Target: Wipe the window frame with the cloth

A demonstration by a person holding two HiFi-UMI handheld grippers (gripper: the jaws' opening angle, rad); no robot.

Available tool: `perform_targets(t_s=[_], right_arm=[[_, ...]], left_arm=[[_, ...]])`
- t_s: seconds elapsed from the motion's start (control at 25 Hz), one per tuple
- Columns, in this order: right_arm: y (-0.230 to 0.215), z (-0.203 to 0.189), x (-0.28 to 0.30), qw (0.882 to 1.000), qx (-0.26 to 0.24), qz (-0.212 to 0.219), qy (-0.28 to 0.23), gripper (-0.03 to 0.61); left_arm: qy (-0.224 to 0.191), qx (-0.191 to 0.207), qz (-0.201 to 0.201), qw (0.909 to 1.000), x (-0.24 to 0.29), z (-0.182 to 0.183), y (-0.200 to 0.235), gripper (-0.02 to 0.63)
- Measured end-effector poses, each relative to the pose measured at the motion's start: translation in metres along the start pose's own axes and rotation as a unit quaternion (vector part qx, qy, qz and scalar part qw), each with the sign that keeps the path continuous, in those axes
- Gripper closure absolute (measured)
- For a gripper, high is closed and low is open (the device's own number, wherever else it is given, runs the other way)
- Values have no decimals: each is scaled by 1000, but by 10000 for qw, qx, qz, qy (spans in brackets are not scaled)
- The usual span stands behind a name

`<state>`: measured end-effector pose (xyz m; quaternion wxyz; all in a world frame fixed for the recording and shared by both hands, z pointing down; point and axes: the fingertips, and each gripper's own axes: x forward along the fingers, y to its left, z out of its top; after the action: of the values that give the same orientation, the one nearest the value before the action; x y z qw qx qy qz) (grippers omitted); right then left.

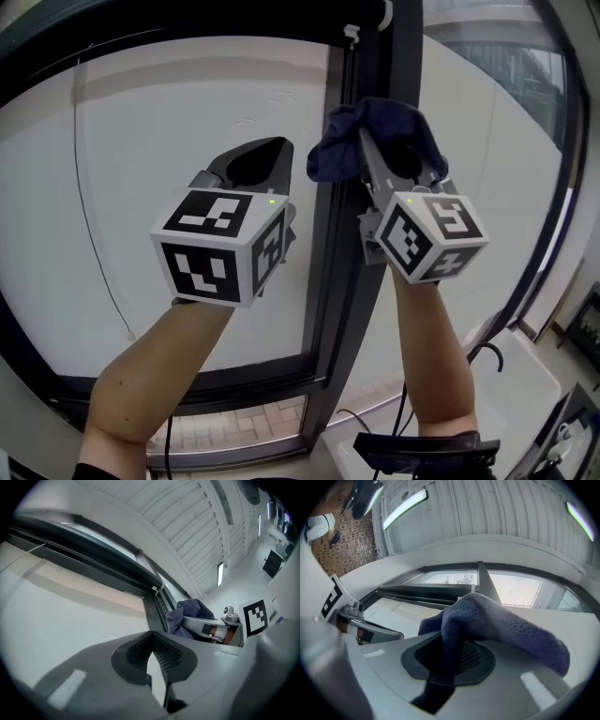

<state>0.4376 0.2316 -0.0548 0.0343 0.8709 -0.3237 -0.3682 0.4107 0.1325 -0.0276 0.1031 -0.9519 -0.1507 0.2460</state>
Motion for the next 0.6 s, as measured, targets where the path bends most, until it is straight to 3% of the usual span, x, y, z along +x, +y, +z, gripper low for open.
perform_targets(t_s=[0.4, 0.6], right_arm=[[6, -13, -5, 9992, -80, -292, 278, 511], [7, -20, -11, 9992, -110, -216, 332, 511]], left_arm=[[-40, -339, -639, 9974, -3, -11, -9, 620], [69, -317, -580, 9978, -4, -27, -16, 620]])
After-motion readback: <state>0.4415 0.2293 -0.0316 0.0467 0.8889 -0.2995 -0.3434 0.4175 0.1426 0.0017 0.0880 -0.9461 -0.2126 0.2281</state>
